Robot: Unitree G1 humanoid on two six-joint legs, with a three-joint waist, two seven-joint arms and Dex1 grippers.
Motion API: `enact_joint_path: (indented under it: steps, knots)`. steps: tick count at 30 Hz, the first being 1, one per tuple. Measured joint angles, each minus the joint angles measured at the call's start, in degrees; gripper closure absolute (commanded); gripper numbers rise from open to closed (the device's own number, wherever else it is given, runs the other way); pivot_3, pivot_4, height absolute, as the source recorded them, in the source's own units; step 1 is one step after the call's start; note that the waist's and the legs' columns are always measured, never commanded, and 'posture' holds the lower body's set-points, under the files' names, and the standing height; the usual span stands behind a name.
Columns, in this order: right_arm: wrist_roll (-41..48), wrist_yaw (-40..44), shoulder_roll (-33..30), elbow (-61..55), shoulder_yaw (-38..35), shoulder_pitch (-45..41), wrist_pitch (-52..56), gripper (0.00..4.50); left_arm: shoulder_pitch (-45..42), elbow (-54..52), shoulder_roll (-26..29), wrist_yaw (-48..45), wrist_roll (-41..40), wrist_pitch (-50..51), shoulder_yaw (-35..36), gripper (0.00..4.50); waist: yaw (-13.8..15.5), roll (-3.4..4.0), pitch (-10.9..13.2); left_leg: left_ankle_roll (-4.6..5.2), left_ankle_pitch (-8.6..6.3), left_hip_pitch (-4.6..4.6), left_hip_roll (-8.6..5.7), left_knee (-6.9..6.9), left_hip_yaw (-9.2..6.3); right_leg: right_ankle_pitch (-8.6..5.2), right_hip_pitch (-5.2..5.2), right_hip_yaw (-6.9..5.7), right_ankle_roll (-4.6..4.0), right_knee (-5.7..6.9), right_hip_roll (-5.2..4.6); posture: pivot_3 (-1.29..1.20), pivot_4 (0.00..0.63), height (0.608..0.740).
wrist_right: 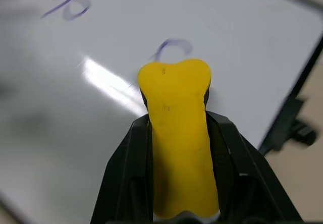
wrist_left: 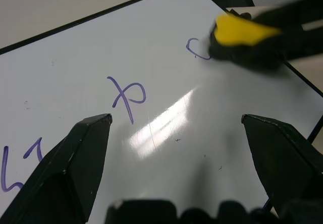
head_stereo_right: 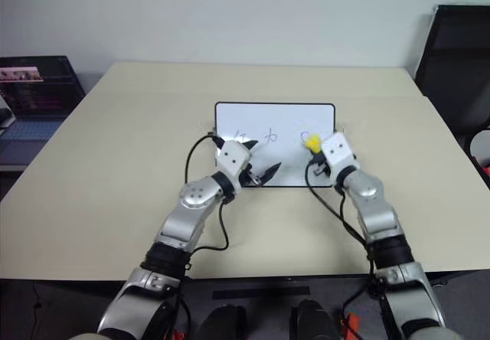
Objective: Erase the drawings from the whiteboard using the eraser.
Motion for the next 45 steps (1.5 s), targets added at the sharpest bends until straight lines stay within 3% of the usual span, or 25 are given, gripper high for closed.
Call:
enact_joint_path:
  steps: [6, 12, 28, 38, 45]
  knots:
    - [-2.32, -3.22, 1.38, 11.25, -0.56, -8.18, -5.92, 3.38, -0.04, 0.01, -0.35, 0.02, 0.01, -0.04, -0.01, 0.00, 0.23, 0.00, 0.00, -0.06, -0.04, -0.77, -0.02, -0.03, -0.02, 0.17, -0.65, -0.14, -0.29, -0.03, -0.03, 0.00, 0.150, 0.740]
    - [-5.75, -2.91, 1.73, 16.18, 1.96, -11.02, -6.02, 3.38, -0.17, 0.03, -0.07, 0.14, 0.01, -0.05, 0.15, 0.00, 0.04, -0.02, -0.02, -0.06, -0.03, -0.60, -0.02, 0.04, -0.04, 0.19, -0.55, -0.08, -0.27, 0.06, -0.06, 0.00, 0.150, 0.740]
    - [-7.24, 3.48, -2.10, -8.81, 6.16, 10.13, 5.87, 3.38, 0.67, -0.30, 0.30, 1.25, 0.01, 0.02, 0.56, 0.00, -0.01, -0.07, -0.06, -0.03, -0.02, 0.15, 0.01, 0.06, -0.06, -0.01, 0.20, -0.04, 0.01, 0.02, -0.04, 0.00, 0.150, 0.740]
    - [-5.34, 4.72, -3.86, -13.81, 4.22, 12.74, 10.08, 3.38, 0.67, -0.29, 0.29, 1.20, 0.01, 0.01, 0.57, 0.00, 0.59, -0.10, -0.04, -0.04, -0.02, 0.01, -0.01, 0.02, -0.07, -0.02, 0.13, -0.06, 0.01, -0.15, -0.06, 0.00, 0.150, 0.740]
    - [-3.67, 2.18, -2.45, -17.53, 0.55, 15.46, 8.51, 3.38, 1.41, -0.59, 0.25, 1.14, -0.02, 0.01, 0.56, 0.00, 0.91, -0.09, -0.03, -0.07, -0.04, -0.69, -0.03, -0.01, -0.10, 0.00, -0.53, -0.13, -0.01, -0.14, -0.04, 0.00, 0.150, 0.740]
